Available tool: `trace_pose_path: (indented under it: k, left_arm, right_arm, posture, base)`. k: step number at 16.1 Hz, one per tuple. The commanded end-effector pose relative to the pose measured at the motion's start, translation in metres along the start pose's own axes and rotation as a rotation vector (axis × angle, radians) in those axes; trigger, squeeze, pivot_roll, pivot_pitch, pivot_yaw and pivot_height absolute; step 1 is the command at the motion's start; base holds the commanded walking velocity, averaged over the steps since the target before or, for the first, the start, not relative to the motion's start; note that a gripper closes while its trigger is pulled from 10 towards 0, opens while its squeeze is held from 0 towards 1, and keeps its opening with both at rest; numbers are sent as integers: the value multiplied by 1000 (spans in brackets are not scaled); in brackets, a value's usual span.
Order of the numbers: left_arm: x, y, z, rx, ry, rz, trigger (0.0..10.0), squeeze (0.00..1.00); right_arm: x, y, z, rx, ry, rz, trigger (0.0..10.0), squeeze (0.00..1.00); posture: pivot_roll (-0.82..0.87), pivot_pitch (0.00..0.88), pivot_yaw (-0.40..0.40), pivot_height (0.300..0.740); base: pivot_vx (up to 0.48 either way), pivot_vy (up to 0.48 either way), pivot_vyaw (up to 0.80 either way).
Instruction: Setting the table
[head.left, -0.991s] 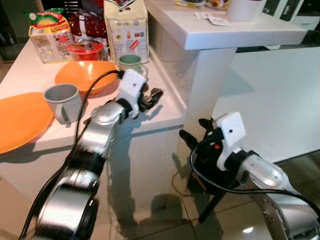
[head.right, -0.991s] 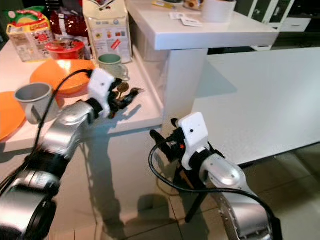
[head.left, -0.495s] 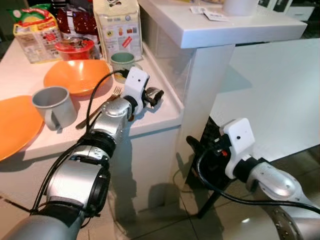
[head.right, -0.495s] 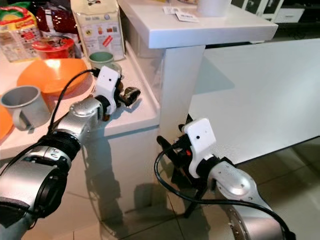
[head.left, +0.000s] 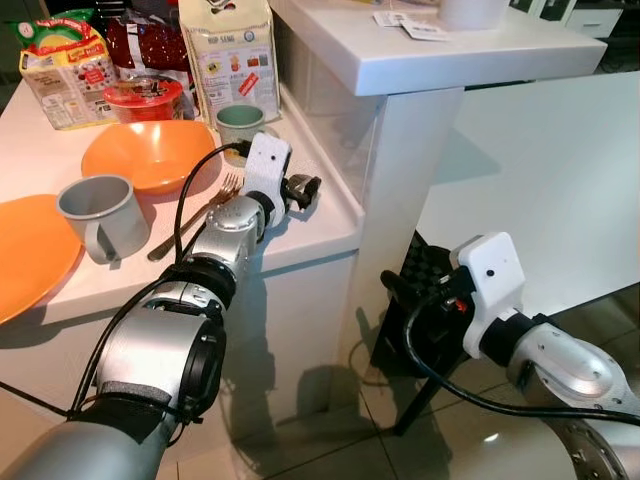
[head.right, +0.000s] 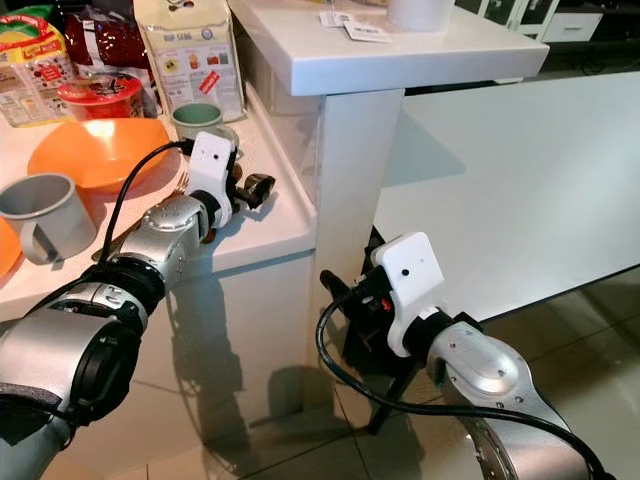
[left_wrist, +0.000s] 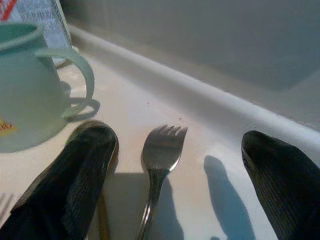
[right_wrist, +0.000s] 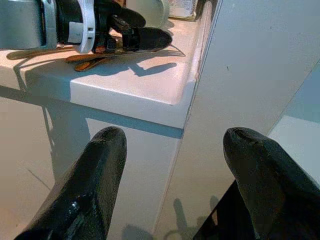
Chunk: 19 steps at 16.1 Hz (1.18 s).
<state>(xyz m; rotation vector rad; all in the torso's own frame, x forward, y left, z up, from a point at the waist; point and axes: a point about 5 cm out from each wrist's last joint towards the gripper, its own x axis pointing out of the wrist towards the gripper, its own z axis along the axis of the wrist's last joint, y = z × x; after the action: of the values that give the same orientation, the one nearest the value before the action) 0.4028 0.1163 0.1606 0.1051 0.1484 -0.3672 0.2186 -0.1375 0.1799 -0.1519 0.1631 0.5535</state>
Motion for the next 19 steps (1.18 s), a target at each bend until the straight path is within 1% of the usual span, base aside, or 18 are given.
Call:
trace_pose_path:
  k: [1, 5, 9, 12, 14, 16, 18, 19]
  left_arm:
    - [3, -4, 7, -12, -3, -13, 10000, 0]
    - [4, -8, 2, 9, 26, -13, 10000, 0]
    - [4, -10, 1, 17, 39, -26, 10000, 0]
    - [2, -4, -1, 8, 36, 6, 10000, 0]
    - [1, 0, -1, 2, 31, 28, 10000, 0]
    - [0, 7, 8, -55, -28, 55, 10000, 0]
    - [-1, 16, 24, -136, -131, 55, 10000, 0]
    - [-2, 17, 25, -146, -141, 54, 10000, 0]
  right_arm:
    - [-4, -2, 3, -9, 1, -15, 10000, 0]
    - [-8, -1, 4, -12, 14, -16, 10000, 0]
    - [-13, 3, 4, -9, 28, -4, 10000, 0]
    - [-18, 12, 1, 14, 47, 20, 10000, 0]
    - [-18, 13, 1, 19, 55, 28, 10000, 0]
    - [-19, 14, 1, 22, 62, 31, 10000, 0]
    - [-20, 13, 1, 26, 68, 27, 10000, 0]
    - [-20, 13, 1, 27, 70, 27, 10000, 0]
  posture:
    - [-303, 0, 2, 740]
    - [-320, 14, 4, 740]
    - [-318, 48, -1, 740]
    - [-309, 80, -10, 740]
    - [-309, 99, -14, 740]
    - [-308, 108, -16, 740]
    - [-305, 118, -16, 740]
    - [-305, 118, -15, 740]
  base:
    - [0, 0, 0]
    - [0, 0, 0]
    - [0, 0, 0]
    - [0, 0, 0]
    - [0, 0, 0]
    - [0, 0, 0]
    - [0, 0, 0]
    - [0, 0, 0]
